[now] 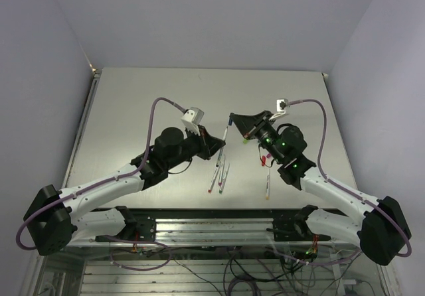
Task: Insert the pens into the pen caps
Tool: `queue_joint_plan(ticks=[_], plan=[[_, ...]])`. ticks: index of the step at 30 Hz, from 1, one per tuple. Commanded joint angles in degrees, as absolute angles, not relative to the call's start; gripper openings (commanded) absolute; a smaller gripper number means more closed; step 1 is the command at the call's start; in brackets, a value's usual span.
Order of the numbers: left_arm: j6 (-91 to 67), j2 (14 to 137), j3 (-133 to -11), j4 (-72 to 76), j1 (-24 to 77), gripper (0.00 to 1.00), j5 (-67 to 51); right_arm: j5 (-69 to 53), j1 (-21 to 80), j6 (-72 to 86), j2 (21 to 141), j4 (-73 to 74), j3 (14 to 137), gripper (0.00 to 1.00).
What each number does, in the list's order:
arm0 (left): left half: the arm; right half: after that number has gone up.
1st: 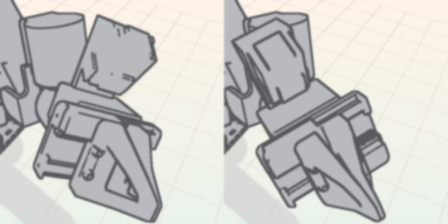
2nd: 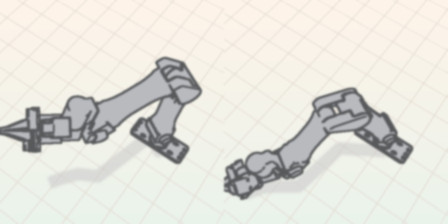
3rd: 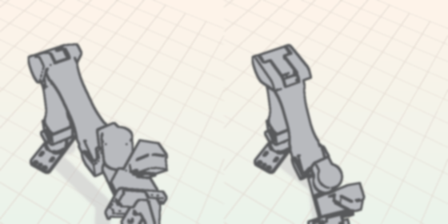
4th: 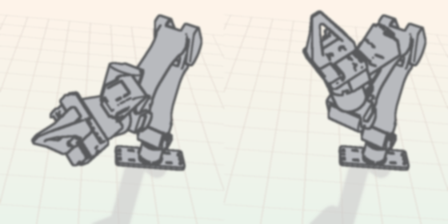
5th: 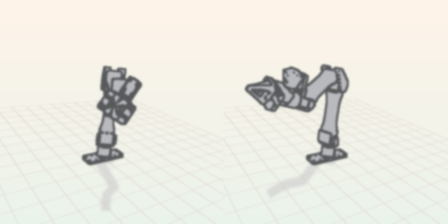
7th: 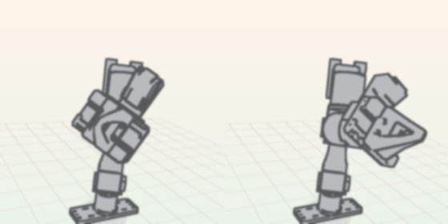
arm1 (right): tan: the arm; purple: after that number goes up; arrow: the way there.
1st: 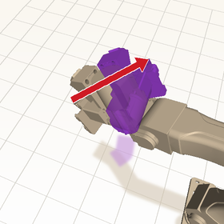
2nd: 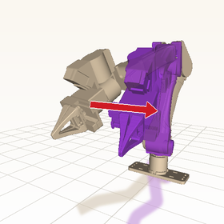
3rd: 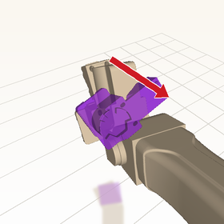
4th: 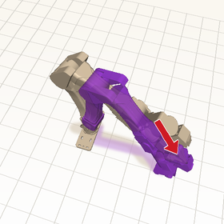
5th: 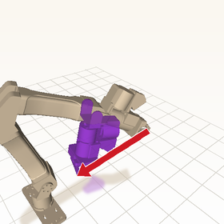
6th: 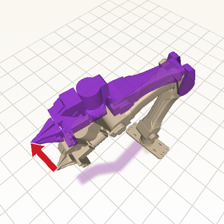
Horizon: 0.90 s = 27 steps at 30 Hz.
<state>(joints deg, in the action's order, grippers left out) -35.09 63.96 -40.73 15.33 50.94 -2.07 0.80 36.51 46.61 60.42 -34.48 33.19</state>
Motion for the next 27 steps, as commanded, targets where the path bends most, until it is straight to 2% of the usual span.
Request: queue_joint_plan(ticks=[1, 27], plan=[[-35.9, 63.4, -40.8, 19.1, 51.0, 0.07, -4.0, 1.0, 37.7, 48.3, 61.2, -38.3, 31.6, 0.0], [-35.8, 62.5, -38.9, 18.8, 51.0, 0.07, -3.6, 3.9, 39.0, 47.9, 59.8, -39.1, 30.9, 0.0]])
